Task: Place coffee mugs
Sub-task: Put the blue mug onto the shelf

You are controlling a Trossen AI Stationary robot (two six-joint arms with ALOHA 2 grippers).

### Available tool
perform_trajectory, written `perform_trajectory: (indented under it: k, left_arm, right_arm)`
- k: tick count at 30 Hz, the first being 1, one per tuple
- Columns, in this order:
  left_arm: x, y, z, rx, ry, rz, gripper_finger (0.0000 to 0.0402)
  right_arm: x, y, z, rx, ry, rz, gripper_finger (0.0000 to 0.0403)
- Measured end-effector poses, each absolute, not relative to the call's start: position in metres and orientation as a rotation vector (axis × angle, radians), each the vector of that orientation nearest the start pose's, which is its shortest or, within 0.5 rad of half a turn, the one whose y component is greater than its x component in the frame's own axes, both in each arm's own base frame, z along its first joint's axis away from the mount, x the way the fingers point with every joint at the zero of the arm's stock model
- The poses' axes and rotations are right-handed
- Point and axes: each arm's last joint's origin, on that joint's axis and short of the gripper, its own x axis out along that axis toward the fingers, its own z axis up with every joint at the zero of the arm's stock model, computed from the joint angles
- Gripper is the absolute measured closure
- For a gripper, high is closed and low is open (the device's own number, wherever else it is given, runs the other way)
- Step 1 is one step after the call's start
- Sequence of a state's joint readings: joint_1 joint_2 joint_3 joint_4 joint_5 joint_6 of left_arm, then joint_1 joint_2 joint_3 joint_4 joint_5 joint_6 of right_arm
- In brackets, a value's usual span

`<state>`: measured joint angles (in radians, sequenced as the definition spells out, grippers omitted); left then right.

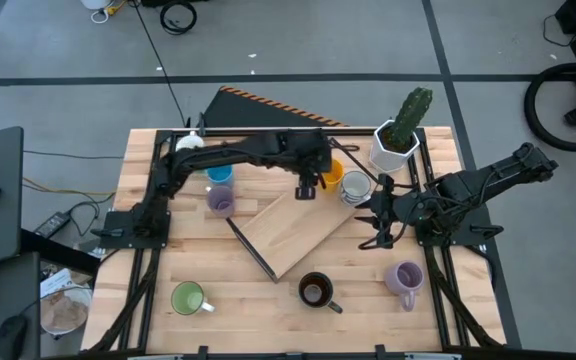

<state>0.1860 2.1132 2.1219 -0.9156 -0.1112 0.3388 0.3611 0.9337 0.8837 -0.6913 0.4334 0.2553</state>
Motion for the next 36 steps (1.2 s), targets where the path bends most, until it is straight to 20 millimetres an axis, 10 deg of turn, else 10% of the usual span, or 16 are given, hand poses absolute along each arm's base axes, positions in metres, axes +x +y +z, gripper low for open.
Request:
perform_trajectory:
  k: [18, 36]
  left_arm:
    - [0.310, 0.081, 0.311, -0.013, 1.136, 0.382, 0.0225]
    - [0.258, 0.134, 0.249, -0.359, 1.376, 0.659, 0.0225]
  right_arm:
    - [0.169, 0.069, 0.276, -0.080, 0.653, -0.128, 0.0267]
    - [0.171, 0.073, 0.281, -0.102, 0.600, -0.095, 0.0267]
